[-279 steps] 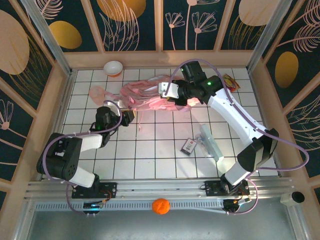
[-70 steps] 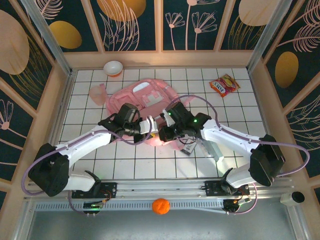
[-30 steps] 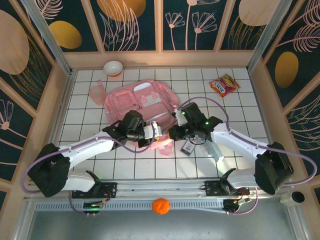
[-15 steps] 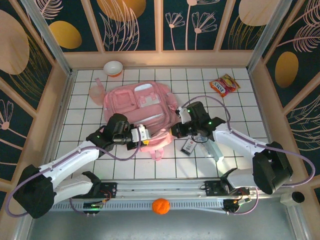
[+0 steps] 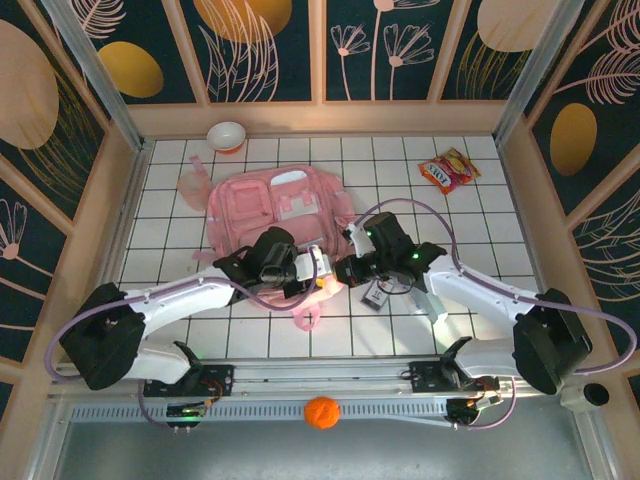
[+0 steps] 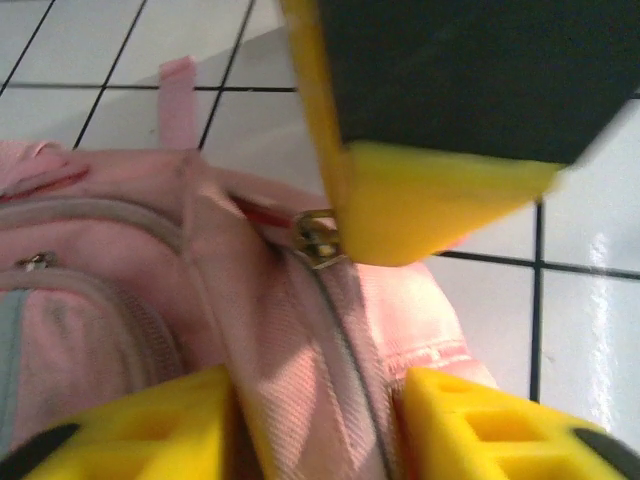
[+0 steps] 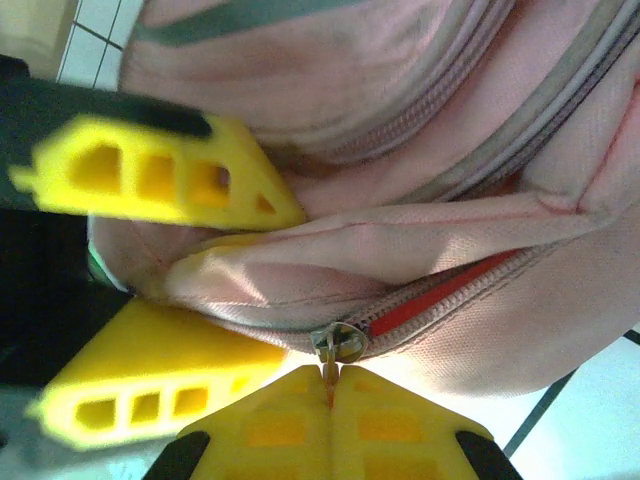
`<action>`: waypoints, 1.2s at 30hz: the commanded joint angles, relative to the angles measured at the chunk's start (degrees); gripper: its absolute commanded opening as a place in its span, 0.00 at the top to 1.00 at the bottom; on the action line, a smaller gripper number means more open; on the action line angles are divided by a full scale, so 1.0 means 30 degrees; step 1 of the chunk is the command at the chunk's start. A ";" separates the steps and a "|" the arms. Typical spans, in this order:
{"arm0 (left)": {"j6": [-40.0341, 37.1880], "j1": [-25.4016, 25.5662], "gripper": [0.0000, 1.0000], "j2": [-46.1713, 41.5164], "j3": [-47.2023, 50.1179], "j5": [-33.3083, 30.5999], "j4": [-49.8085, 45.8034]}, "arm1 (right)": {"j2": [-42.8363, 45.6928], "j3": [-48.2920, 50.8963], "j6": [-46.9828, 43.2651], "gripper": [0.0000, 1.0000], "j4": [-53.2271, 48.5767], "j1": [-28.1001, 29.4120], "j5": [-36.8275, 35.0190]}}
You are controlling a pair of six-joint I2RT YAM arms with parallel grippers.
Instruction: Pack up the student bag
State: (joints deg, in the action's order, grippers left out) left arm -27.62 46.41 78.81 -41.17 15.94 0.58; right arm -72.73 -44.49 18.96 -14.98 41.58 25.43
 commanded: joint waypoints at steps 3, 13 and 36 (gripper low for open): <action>-0.0703 -0.0032 1.00 -0.0943 -0.0054 0.0345 -0.0188 | 0.0656 0.0380 -0.0413 1.00 0.0538 -0.1355 -0.0446; -0.2832 -0.0049 1.00 -0.5875 0.1675 0.2853 -0.2107 | -0.1729 0.0534 -0.1292 1.00 0.3439 -0.5507 -0.1138; 0.0495 -0.0116 0.30 -0.7903 0.1993 0.1049 -0.0102 | -0.2812 -0.2621 -0.2355 0.48 0.2977 -0.6698 -0.2911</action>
State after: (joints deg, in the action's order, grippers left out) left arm -33.08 46.04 57.01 -35.90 20.62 -5.96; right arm -88.47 -51.75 13.89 -3.31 21.69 21.76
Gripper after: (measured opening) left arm 0.678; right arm 0.499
